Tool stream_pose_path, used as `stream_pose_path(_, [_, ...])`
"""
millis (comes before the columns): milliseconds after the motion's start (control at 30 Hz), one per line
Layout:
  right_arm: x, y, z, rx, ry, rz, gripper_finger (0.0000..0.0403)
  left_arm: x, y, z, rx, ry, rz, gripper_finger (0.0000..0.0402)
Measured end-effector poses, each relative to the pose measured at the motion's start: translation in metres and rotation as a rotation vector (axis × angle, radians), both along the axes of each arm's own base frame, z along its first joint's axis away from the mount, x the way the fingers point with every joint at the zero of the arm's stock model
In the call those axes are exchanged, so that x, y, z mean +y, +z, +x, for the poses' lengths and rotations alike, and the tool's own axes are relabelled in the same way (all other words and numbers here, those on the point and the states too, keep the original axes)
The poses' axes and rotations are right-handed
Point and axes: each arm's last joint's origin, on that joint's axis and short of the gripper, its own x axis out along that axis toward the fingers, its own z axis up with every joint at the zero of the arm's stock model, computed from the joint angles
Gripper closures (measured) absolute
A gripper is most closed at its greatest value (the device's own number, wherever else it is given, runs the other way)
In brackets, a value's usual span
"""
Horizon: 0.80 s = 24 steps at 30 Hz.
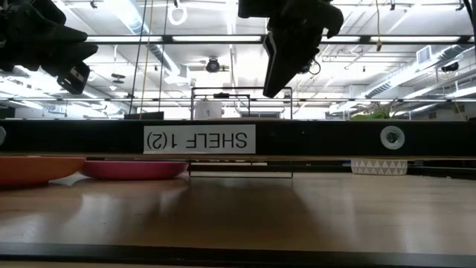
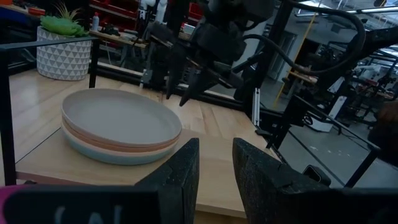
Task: Place and stack plates onto a shelf
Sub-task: Put the pink plate on the shelf
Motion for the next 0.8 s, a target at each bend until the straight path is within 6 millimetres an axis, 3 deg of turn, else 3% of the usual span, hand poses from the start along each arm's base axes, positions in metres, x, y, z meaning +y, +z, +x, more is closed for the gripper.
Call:
stream_pose_path(333, [0.003,0.0,-0.007,0.028,-0.046,-0.04,0.0276,0.001,0.006,0.0,-0.048,0.017,-0.103,0.0299])
stream_pose_path(567, [0.01,0.012,-0.033,0.048,-0.117,-0.133,0.0277,0.004,0.01,-0.001,-0.091,0.133,-0.105,0.0299])
stream_pose_path(800, [-0.004,0.031,-0.071,-0.148,-0.12,-0.04,0.0295,0.008,0.002,0.005,-0.015,0.227,-0.153,0.0299])
